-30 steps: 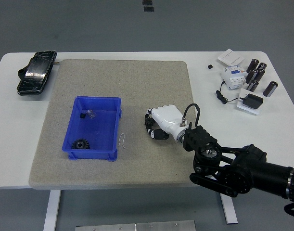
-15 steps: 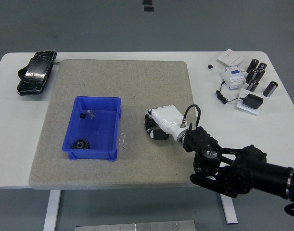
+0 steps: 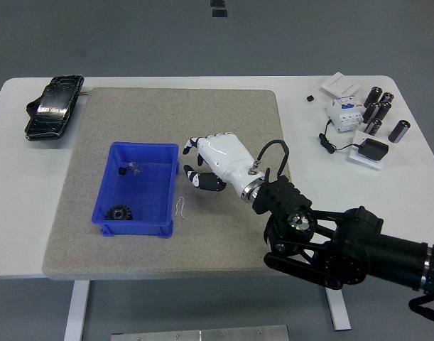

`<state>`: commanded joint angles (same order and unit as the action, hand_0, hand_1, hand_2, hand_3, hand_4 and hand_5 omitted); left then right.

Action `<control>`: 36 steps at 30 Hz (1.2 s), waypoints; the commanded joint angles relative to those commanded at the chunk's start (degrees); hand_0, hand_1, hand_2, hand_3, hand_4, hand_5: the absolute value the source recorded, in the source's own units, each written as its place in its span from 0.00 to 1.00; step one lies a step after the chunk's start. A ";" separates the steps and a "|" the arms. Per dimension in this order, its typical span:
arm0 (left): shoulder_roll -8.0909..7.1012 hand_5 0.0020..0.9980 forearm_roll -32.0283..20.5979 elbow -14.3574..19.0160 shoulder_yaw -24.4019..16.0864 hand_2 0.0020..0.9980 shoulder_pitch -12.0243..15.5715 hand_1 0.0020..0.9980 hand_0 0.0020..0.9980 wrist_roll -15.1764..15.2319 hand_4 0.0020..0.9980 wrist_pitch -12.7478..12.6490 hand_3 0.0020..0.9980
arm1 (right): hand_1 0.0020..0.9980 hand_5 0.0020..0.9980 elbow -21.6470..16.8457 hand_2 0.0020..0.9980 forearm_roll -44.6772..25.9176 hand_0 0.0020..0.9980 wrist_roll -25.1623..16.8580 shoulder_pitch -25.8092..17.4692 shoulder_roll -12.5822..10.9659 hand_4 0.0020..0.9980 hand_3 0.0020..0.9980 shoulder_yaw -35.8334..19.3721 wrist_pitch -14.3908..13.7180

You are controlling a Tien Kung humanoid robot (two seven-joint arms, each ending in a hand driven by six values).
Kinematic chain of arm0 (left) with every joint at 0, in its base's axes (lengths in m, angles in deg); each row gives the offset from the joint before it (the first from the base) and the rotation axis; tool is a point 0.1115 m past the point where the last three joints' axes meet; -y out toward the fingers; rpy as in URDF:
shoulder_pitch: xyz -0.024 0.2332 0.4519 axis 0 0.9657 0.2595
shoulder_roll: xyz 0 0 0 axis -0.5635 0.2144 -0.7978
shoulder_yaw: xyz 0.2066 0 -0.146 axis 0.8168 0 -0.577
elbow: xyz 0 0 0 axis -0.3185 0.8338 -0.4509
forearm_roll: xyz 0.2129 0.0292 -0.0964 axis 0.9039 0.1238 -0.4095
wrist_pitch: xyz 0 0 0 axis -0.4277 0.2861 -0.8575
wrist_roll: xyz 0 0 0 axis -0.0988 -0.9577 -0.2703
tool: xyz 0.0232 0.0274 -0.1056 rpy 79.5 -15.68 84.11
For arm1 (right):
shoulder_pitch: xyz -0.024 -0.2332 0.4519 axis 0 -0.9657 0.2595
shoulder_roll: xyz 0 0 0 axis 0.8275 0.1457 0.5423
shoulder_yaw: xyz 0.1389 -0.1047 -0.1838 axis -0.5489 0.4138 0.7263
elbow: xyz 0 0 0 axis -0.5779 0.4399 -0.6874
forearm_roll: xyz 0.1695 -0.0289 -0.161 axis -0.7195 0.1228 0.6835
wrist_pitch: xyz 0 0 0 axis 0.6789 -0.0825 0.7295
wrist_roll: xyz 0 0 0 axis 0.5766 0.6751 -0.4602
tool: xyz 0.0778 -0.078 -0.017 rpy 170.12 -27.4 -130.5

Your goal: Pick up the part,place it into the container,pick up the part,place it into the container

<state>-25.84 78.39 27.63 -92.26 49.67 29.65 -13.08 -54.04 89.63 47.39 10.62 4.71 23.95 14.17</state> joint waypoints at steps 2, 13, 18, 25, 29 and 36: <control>0.01 0.29 0.01 0.00 0.01 0.60 -0.03 0.64 0.68 0.01 0.65 0.00 0.59 | 0.42 0.30 -1.37 0.40 0.86 0.33 0.28 0.24 1.25 0.54 0.66 0.06 -0.15; -0.03 0.29 0.50 0.13 -0.44 0.60 0.13 0.64 0.68 -0.39 0.65 -0.05 0.59 | 0.60 0.33 -1.67 0.70 3.98 0.39 3.24 0.95 2.35 0.63 0.70 -1.90 3.10; 0.00 0.29 0.33 0.09 -0.33 0.60 0.03 0.64 0.68 -0.28 0.65 -0.05 0.59 | 0.68 0.40 -0.16 0.82 4.03 0.43 4.34 0.77 1.18 0.78 0.83 -2.86 5.78; 0.12 0.30 -0.08 0.03 0.00 0.60 -0.06 0.64 0.68 -0.05 0.65 -0.04 0.59 | 0.68 0.41 0.60 0.83 3.88 0.43 5.61 -0.56 -0.83 0.81 0.84 -2.71 7.88; 0.10 0.30 -0.21 0.03 0.05 0.60 0.01 0.64 0.68 -0.04 0.65 -0.07 0.59 | 0.67 0.42 1.82 0.82 3.21 0.43 5.61 -1.49 -2.21 0.81 0.84 -1.78 8.29; 0.09 0.30 -0.27 0.01 0.10 0.60 0.00 0.64 0.68 -0.01 0.65 -0.07 0.59 | 0.63 0.42 5.47 0.77 1.35 0.42 4.78 -2.16 -3.49 0.81 0.82 0.51 8.61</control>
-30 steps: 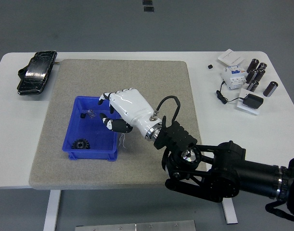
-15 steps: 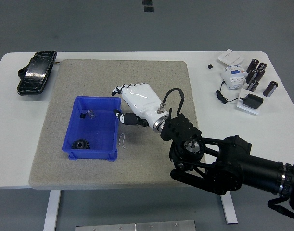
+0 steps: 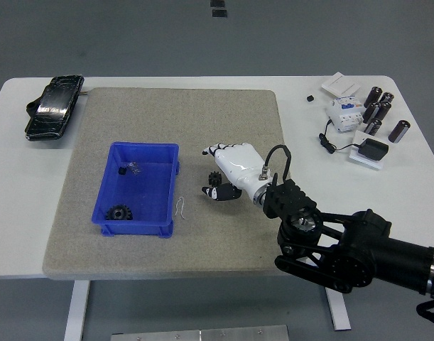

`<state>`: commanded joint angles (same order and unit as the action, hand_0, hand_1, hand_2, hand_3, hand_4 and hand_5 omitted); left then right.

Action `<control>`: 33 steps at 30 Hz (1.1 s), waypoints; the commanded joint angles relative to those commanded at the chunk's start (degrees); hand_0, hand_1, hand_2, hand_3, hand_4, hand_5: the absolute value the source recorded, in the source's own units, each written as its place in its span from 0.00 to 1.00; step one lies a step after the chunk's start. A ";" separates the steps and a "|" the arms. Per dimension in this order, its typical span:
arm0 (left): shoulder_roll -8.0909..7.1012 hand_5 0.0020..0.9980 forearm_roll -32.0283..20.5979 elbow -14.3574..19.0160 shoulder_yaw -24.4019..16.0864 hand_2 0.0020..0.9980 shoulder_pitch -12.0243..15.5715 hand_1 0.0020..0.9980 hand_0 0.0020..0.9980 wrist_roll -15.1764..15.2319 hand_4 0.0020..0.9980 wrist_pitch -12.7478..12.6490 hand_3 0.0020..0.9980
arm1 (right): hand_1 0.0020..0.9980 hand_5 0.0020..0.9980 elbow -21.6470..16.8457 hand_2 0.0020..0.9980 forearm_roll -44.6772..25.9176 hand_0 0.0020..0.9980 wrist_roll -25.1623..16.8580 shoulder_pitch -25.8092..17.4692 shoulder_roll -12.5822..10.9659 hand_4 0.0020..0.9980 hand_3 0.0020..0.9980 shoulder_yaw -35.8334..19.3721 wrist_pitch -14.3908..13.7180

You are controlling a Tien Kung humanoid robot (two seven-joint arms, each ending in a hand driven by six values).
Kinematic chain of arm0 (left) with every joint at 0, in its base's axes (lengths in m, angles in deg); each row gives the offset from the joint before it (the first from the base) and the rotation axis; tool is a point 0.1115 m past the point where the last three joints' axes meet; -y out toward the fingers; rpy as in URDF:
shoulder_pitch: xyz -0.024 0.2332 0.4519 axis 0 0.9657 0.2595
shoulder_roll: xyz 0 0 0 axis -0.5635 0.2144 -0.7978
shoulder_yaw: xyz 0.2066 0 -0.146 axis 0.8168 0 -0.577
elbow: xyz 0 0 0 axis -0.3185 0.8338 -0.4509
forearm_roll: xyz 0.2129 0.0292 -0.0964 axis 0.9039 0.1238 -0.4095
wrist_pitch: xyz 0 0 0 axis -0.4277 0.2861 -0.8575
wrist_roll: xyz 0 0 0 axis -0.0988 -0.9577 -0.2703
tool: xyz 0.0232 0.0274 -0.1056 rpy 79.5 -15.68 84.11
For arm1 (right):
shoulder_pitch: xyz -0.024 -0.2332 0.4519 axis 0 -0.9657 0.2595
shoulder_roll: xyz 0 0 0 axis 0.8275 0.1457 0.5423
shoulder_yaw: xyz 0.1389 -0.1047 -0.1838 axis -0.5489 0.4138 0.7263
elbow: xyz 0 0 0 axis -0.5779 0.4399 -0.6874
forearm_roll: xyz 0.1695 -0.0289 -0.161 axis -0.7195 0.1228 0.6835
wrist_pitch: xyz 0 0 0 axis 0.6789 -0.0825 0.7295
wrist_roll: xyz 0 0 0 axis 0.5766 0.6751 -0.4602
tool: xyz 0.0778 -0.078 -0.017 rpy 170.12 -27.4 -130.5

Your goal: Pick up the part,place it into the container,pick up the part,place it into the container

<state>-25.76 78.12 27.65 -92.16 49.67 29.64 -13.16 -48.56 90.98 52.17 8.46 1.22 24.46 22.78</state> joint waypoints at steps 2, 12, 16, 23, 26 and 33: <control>0.00 0.30 0.00 -0.01 0.02 0.60 -0.05 0.64 0.68 0.02 0.65 0.01 0.59 | 0.63 0.42 1.25 0.77 -0.88 0.42 -0.46 0.11 0.04 0.81 0.82 0.74 -0.14; 0.07 0.30 0.15 -0.01 -0.01 0.60 -0.16 0.64 0.68 0.00 0.66 0.05 0.59 | 0.45 0.39 5.59 0.58 -5.23 0.32 -2.81 1.12 1.74 0.73 0.70 2.32 -2.27; 0.07 0.30 0.23 0.00 -0.04 0.60 -0.17 0.64 0.68 -0.05 0.66 0.07 0.59 | 0.42 0.38 6.33 0.54 -6.13 0.29 -3.09 1.58 2.38 0.68 0.68 2.70 -2.50; 0.03 0.30 0.17 -0.04 0.11 0.60 -0.26 0.64 0.68 0.05 0.66 0.13 0.59 | 0.40 0.37 8.35 0.52 -7.48 0.28 -3.61 2.07 3.11 0.65 0.66 3.99 -2.46; 0.02 0.30 0.13 -0.04 0.17 0.60 -0.25 0.64 0.68 0.07 0.66 0.15 0.59 | 0.40 0.37 8.76 0.52 -7.84 0.28 -3.80 2.11 3.10 0.65 0.66 4.24 -2.40; 0.04 0.30 -0.21 -0.09 0.46 0.60 -0.27 0.64 0.68 0.31 0.66 0.13 0.59 | 0.40 0.37 8.85 0.50 -8.23 0.28 -4.23 2.12 3.10 0.65 0.66 4.41 -2.82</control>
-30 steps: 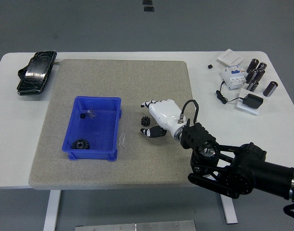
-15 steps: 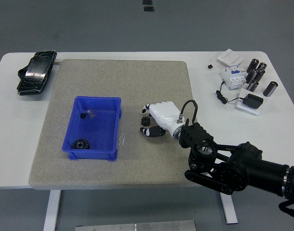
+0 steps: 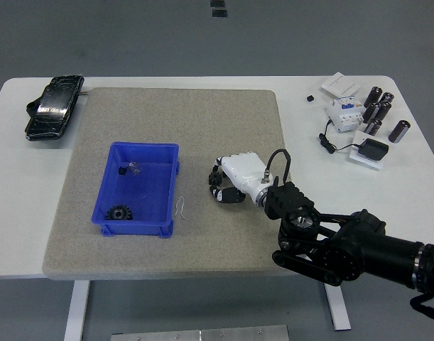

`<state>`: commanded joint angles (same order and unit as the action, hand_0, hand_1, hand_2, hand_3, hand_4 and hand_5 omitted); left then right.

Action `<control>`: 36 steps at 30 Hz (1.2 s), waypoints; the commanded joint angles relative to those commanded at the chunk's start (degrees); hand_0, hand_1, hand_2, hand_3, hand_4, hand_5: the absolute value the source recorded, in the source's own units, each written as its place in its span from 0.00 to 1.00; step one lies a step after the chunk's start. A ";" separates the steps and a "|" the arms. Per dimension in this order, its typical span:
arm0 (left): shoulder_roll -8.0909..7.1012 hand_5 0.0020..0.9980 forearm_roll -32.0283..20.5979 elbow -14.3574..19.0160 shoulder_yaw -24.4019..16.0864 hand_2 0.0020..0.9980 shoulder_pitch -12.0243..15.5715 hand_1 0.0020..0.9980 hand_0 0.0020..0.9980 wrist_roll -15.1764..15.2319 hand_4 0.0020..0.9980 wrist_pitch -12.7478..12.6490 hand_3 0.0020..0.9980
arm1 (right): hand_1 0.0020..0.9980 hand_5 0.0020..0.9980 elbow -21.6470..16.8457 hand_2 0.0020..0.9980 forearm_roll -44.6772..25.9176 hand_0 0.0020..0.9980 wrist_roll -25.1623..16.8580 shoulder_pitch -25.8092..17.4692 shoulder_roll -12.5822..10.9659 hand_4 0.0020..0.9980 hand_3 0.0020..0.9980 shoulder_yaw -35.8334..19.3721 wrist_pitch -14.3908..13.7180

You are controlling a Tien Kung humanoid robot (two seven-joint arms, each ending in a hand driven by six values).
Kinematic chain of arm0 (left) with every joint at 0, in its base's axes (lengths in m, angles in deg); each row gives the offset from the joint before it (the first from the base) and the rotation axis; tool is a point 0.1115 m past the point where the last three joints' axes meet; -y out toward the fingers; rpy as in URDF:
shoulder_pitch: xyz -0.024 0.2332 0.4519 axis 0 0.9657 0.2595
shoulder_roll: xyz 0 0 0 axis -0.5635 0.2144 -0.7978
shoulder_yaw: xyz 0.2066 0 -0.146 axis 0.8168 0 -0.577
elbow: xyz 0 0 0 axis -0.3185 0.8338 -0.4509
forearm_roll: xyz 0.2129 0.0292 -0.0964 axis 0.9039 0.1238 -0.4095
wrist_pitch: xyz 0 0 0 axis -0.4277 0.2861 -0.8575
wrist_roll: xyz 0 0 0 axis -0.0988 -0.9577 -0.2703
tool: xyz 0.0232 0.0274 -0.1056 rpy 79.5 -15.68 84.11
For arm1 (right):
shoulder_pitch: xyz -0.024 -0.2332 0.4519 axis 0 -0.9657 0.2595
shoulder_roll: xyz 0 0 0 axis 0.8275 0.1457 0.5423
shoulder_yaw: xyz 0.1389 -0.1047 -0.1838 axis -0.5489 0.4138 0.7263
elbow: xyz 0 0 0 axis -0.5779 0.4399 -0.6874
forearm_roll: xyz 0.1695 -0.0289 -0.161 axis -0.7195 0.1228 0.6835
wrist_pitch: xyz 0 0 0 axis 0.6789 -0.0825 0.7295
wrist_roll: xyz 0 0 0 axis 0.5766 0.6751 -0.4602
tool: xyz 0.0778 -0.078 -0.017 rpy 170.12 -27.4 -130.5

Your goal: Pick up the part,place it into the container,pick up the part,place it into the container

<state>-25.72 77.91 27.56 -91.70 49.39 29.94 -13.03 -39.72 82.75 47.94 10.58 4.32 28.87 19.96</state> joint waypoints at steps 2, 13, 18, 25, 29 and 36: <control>0.02 0.30 -0.18 -0.02 0.15 0.60 0.00 0.64 0.68 0.14 0.66 -0.04 0.59 | 0.40 0.31 0.01 0.49 -0.10 0.28 -0.12 -0.02 0.00 0.55 0.66 0.06 -0.18; -0.03 0.30 -0.72 -0.11 0.57 0.60 -0.02 0.64 0.68 0.54 0.66 -0.17 0.59 | 0.41 0.06 0.33 0.46 -0.94 0.29 -0.59 -0.09 0.11 0.55 0.62 0.74 -0.75; -0.04 0.30 -1.09 -0.14 0.84 0.60 0.01 0.64 0.68 0.76 0.66 -0.25 0.59 | 0.41 0.06 0.37 0.46 -1.14 0.29 -0.76 -0.17 0.17 0.55 0.62 0.93 -1.04; 0.00 0.30 -1.58 -0.19 1.22 0.60 0.05 0.64 0.68 1.08 0.65 -0.35 0.59 | 0.41 0.06 -0.10 0.45 -0.66 0.29 -1.11 -0.20 -0.04 0.55 0.61 0.48 -2.06; 0.01 0.30 -1.99 -0.24 1.57 0.60 0.01 0.64 0.68 1.39 0.65 -0.44 0.59 | 0.41 0.06 0.26 0.45 -0.79 0.29 -1.42 -0.12 -0.05 0.55 0.61 0.46 -2.79; 0.01 0.30 -1.96 -0.24 1.52 0.60 0.00 0.64 0.68 1.45 0.65 -0.55 0.59 | 0.42 0.07 0.15 0.44 -0.91 0.28 -1.56 -0.22 -0.02 0.55 0.60 0.85 -3.18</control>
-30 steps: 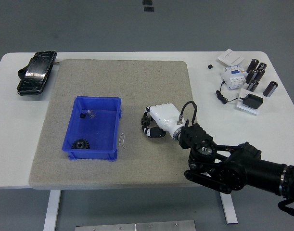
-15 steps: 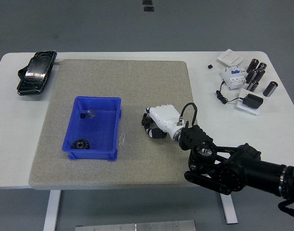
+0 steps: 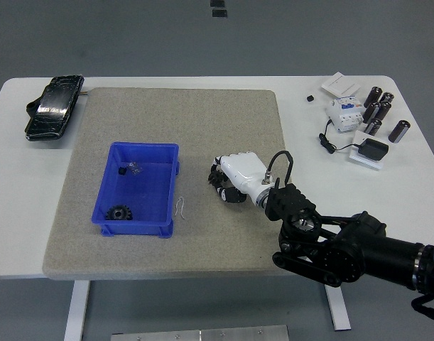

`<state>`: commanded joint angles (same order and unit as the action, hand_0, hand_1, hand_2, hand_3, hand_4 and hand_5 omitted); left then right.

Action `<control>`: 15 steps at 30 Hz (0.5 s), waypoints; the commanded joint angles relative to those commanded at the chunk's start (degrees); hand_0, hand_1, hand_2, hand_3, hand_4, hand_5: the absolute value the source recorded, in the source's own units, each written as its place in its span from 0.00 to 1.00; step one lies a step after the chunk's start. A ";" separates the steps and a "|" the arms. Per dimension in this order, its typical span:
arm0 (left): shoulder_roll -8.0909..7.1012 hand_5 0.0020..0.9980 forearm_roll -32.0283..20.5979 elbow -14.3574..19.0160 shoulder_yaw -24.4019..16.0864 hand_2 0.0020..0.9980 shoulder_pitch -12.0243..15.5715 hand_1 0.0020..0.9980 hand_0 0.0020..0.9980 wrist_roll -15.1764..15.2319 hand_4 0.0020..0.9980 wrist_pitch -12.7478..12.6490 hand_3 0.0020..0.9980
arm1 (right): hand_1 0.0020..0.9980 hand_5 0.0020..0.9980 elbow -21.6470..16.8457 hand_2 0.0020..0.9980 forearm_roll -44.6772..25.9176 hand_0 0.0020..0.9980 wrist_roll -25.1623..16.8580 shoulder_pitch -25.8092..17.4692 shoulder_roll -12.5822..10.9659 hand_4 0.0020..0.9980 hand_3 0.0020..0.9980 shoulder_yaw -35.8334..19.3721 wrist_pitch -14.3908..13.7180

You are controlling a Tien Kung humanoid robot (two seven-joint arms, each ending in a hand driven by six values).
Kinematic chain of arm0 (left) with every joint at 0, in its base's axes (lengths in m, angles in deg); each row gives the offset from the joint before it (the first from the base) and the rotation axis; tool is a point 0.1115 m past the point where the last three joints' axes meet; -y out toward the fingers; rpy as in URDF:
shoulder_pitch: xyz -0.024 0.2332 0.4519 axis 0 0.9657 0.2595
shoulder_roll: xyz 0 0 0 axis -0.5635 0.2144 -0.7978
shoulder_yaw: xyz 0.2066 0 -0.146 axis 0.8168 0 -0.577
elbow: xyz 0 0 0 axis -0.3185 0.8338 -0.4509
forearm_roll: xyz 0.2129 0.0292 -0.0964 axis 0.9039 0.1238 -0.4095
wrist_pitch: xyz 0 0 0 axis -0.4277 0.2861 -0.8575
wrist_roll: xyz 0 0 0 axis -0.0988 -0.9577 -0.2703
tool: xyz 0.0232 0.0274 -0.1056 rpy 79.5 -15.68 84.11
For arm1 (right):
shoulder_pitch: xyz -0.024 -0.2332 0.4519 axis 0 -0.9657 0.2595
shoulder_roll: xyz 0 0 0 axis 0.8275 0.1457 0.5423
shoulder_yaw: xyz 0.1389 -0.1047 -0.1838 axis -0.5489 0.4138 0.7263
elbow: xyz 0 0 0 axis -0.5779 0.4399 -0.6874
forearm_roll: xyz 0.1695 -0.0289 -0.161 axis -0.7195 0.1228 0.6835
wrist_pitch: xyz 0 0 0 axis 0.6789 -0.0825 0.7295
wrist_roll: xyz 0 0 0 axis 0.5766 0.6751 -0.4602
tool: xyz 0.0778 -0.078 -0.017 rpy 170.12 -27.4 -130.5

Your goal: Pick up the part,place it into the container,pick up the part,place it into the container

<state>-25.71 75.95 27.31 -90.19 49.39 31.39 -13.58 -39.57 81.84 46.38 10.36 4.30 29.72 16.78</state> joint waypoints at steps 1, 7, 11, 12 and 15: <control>0.00 0.31 0.03 0.00 -0.02 0.60 0.00 0.64 0.68 -0.01 0.65 -0.01 0.59 | 0.42 0.08 -0.07 0.44 -0.02 0.28 -0.01 -0.01 0.01 0.54 0.58 -0.04 -0.05; 0.01 0.31 0.00 0.02 -0.04 0.60 -0.03 0.64 0.68 0.00 0.65 -0.10 0.59 | 0.42 0.08 -0.10 0.44 -0.33 0.28 -0.11 0.00 0.02 0.52 0.58 -0.25 -0.45; 0.05 0.31 0.04 0.06 -0.13 0.60 0.02 0.64 0.68 -0.05 0.65 -0.17 0.59 | 0.42 0.08 -1.45 0.44 0.47 0.28 0.10 0.01 -0.28 0.52 0.58 -1.01 -0.80; 0.06 0.31 0.07 0.07 -0.17 0.60 0.02 0.64 0.68 -0.07 0.65 -0.19 0.59 | 0.42 0.08 -1.97 0.44 0.77 0.28 0.22 0.05 -0.34 0.52 0.58 -1.26 -0.86; 0.08 0.32 0.11 0.10 -0.24 0.60 0.03 0.64 0.68 -0.11 0.66 -0.24 0.59 | 0.42 0.08 -4.74 0.44 2.22 0.28 0.78 0.40 -0.39 0.52 0.57 -2.48 -1.08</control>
<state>-25.63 76.06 27.41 -90.43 49.42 31.28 -13.83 -44.31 84.06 47.16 10.76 3.91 27.25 15.70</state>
